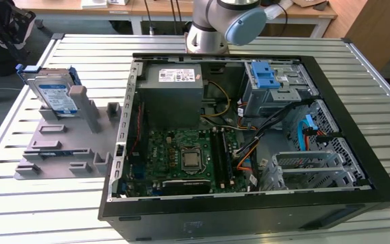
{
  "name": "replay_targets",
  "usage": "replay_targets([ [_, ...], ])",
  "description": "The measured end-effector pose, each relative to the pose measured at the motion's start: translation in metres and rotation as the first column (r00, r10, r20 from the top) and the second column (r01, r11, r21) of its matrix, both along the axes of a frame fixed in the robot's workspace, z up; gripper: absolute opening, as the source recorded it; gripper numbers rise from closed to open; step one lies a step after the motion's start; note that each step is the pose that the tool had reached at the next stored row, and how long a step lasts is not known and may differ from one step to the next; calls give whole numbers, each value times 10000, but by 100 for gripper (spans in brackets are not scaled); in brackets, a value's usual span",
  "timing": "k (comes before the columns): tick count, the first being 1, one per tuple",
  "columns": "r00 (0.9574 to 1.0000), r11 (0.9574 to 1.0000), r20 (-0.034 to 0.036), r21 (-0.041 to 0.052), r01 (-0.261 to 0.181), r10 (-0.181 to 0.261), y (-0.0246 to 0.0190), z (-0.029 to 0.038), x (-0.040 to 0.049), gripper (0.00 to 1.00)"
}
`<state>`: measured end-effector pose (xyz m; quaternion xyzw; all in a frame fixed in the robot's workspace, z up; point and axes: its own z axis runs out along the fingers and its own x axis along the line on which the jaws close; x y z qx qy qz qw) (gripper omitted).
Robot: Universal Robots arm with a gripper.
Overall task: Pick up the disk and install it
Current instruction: 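Reach for the disk, then pick up the disk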
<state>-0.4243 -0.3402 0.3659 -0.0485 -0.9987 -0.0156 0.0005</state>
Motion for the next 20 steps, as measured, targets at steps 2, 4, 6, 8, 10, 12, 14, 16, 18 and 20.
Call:
replay_targets([
  [2, 10000, 10000, 0, 0, -1, 1, 0, 0, 0, 11],
  [4, 10000, 10000, -1, 0, 0, 0, 0, 0, -2, 11],
  [6, 10000, 10000, -1, -1, 0, 0, 0, 0, -2, 11],
  [8, 10000, 10000, -1, 0, 0, 0, 0, 0, -2, 11],
  [10, 10000, 10000, -1, -1, 0, 0, 0, 0, -2, 11],
  [12, 10000, 10000, -1, -1, 0, 0, 0, 0, -2, 11],
  [14, 10000, 10000, 0, 0, -6, 6, 0, 0, -2, 11],
  [16, 10000, 10000, -1, -1, -64, 64, 0, 0, -2, 11],
  [18, 9998, 9998, -1, -1, -198, 198, 0, 0, -3, 11],
  [20, 9993, 9993, 0, 0, -369, 369, 0, -1, -3, 11],
])
